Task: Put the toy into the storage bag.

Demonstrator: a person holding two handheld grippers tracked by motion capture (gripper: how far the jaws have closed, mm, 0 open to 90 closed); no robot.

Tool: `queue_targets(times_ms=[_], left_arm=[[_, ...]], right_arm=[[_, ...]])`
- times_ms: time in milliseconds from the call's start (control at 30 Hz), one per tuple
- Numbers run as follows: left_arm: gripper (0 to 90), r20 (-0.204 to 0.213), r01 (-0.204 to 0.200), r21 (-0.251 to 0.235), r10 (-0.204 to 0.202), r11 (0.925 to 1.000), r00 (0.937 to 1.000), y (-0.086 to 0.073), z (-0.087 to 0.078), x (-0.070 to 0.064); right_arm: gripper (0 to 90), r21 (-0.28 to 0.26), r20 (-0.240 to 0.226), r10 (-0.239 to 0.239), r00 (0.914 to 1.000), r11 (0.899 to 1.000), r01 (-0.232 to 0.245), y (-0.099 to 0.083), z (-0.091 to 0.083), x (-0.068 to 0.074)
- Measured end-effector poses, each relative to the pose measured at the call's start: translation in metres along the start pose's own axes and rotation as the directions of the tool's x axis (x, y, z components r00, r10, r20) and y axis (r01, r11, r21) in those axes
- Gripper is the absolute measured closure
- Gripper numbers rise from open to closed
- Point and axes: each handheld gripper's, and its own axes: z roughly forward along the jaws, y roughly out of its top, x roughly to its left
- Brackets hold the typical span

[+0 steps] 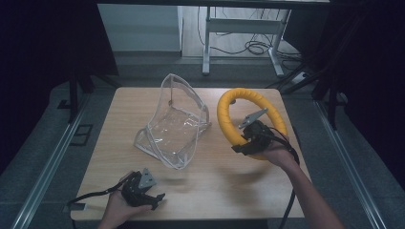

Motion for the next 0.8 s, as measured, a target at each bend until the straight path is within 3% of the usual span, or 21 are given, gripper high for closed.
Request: queue_targets(times_ms=[200,500,800], left_arm=[[16.9,-0.002,-0.001,0.001,0.001,1.0,1.0,0.0,0.0,0.0],[16.9,-0.002,-0.002,0.001,0.002,1.0,1.0,0.0,0.0,0.0],[16.9,0.0,0.001,0.002,-0.001,1.0,1.0,0.0,0.001,0.0]], right_arm=[[50.5,-0.078,-0.009,0.025,0.9997,0.997,-0.025,0.005,-0.008,0.0],[50.5,-0.16,-0.036,0.017,0.9992,0.987,-0.023,0.012,-0.017,0.004],[50.4,-0.246,-0.057,0.024,0.9981,0.969,-0.037,0.015,-0.025,0.004]])
